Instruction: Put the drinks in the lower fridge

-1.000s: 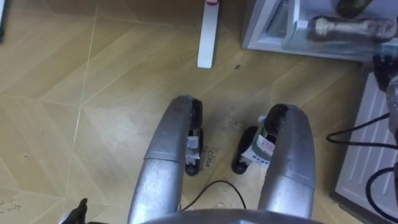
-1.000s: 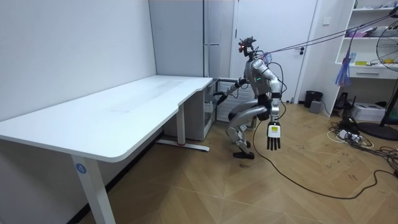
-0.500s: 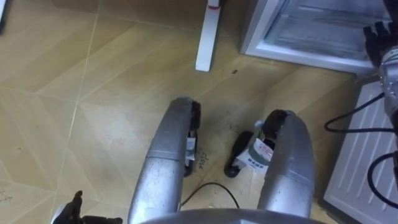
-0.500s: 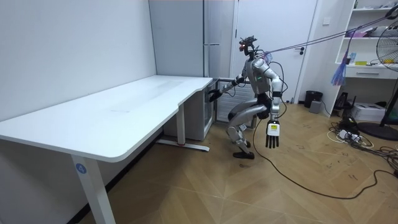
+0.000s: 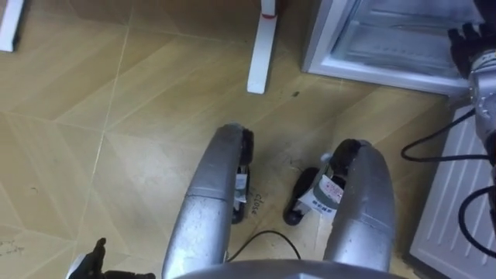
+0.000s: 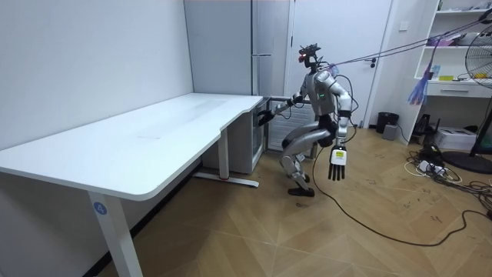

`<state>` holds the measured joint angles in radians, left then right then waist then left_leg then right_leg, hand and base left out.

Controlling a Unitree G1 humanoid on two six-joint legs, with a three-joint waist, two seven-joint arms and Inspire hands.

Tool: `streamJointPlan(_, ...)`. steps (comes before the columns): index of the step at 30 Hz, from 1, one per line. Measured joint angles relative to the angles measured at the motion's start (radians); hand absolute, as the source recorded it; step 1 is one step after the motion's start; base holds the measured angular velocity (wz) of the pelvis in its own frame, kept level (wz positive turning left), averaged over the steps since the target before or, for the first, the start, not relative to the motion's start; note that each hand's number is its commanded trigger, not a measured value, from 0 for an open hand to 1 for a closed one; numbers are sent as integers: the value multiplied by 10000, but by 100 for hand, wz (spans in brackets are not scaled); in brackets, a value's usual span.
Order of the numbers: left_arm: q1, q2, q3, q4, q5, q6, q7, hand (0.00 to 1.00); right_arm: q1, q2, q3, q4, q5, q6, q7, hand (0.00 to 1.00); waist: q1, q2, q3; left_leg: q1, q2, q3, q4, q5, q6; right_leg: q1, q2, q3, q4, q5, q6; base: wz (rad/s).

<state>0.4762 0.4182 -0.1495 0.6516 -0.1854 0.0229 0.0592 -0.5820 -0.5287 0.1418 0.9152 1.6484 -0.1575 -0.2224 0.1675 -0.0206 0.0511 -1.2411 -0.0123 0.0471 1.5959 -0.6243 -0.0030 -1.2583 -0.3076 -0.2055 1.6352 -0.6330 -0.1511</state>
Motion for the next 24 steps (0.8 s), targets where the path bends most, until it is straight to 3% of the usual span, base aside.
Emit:
streamJointPlan(4, -21, 4, -231, 42, -3, 14, -56, 0, 0, 25, -11, 8, 46, -32, -9, 0, 75, 31, 11, 212, 13, 32, -334, 78, -36, 158, -9, -16, -264, 53, -31, 1)
streamJointPlan(5, -30, 5, -334, 81, 2, 4, -91, 0, 1, 34, -10, 30, 58, 4, -9, 0, 97, 57, 5, 347, 36, 37, -558, 150, -160, 301, -4, -56, -457, 106, -36, 0)
streamJointPlan(9, -55, 18, -420, 258, -29, -1, -300, 0, 125, 43, -11, 268, 42, 194, 273, 0, 166, 185, -5, 757, 173, -87, -1415, 506, -211, 912, 125, -502, -1381, 381, -96, 2)
streamJointPlan(10, -129, 21, -428, 449, -35, -1, -304, 0, 229, 43, -14, 460, 44, 291, 528, 0, 160, 178, -5, 967, 174, -158, -1708, 625, -281, 1165, 179, -601, -1658, 457, -45, 13)
streamJointPlan(14, -210, 71, -497, 760, -288, -21, -326, 0, 1015, 54, -17, 664, -103, 585, 1987, 0, 153, 69, 17, 1754, 239, -426, -2754, 914, -484, 2095, 423, -986, -2758, 690, -223, 4)
streamJointPlan(16, -276, 217, -479, 824, -588, -34, -410, 0, 1276, 56, -21, 833, -338, 720, 2722, 0, 53, -40, 11, 2005, 229, -553, -3213, 1062, -542, 2406, 536, -1110, -3218, 804, -215, 9)
streamJointPlan(18, -459, 245, -397, 1182, -783, -71, -505, 0, 1563, 110, -34, 1436, -879, 750, 3585, 0, 39, -22, -12, 2546, 366, -721, -3720, 1146, -545, 3130, 724, -1431, -3920, 957, -249, -2)
streamJointPlan(20, -743, 233, -412, 1570, -888, -62, -523, 0, 1932, 118, -27, 1765, -1245, 847, 4043, 0, 33, -39, -29, 3041, 395, -779, -4140, 1179, -542, 3655, 873, -1491, -4399, 1026, -133, 0)
streamJointPlan(24, -932, 117, -320, 1914, -1180, -74, -516, 0, 2972, 575, -44, 2063, -1965, 963, 4861, 0, 26, -1, -91, 4100, 581, -805, -5119, 1320, -489, 4753, 1343, -1544, -5648, 1383, 132, -12)
